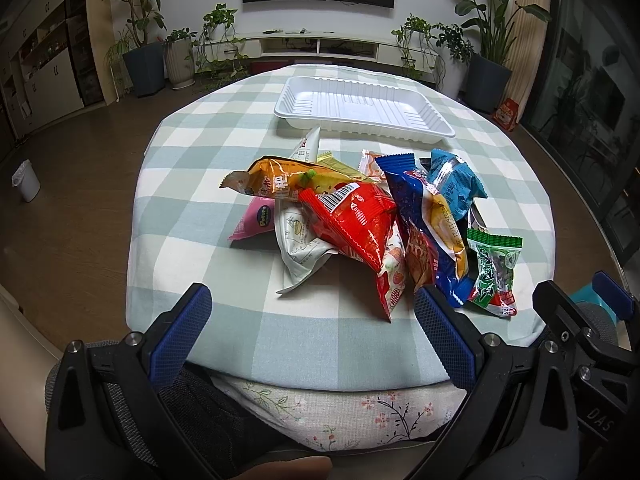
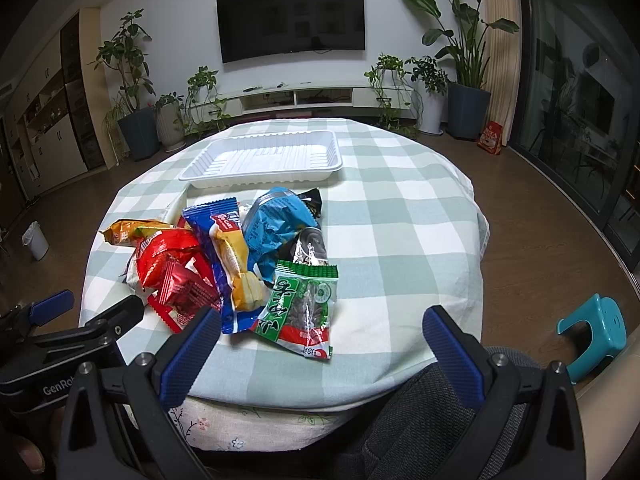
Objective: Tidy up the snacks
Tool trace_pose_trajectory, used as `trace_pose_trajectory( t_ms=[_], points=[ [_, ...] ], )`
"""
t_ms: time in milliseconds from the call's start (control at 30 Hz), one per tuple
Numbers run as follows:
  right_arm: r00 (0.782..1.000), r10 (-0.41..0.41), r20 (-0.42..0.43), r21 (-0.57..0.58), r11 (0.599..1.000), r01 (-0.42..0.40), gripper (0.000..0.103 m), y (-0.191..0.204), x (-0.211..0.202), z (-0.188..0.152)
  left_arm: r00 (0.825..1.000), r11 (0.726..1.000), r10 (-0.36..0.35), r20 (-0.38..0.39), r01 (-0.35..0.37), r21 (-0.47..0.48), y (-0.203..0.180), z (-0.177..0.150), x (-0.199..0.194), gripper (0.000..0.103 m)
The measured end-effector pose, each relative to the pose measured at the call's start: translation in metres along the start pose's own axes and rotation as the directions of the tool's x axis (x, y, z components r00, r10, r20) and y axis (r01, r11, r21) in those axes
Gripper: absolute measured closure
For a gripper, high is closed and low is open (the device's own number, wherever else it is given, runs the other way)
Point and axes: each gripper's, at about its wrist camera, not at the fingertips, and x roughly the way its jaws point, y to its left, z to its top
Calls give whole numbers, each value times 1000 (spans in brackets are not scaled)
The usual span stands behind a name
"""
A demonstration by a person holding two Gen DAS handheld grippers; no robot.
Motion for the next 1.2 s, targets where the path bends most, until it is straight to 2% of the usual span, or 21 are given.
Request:
trace_pose_trajectory(
  t_ms=[1067,1133,1200],
  points=[
    [1000,0,0,1,1000,0,0,0,0,0,1000,1000,-3,-2,3,0,0,-1,1,1],
    [1000,3,-1,9,1000,-3,0,0,1,-1,1000,1000,-26,-3,26,-9,3,-2,3,1],
    [1000,7,-1,16,1000,-7,0,-1,2,-3,995,995,-101,-18,101,-14,10,-4,8,1]
  ],
)
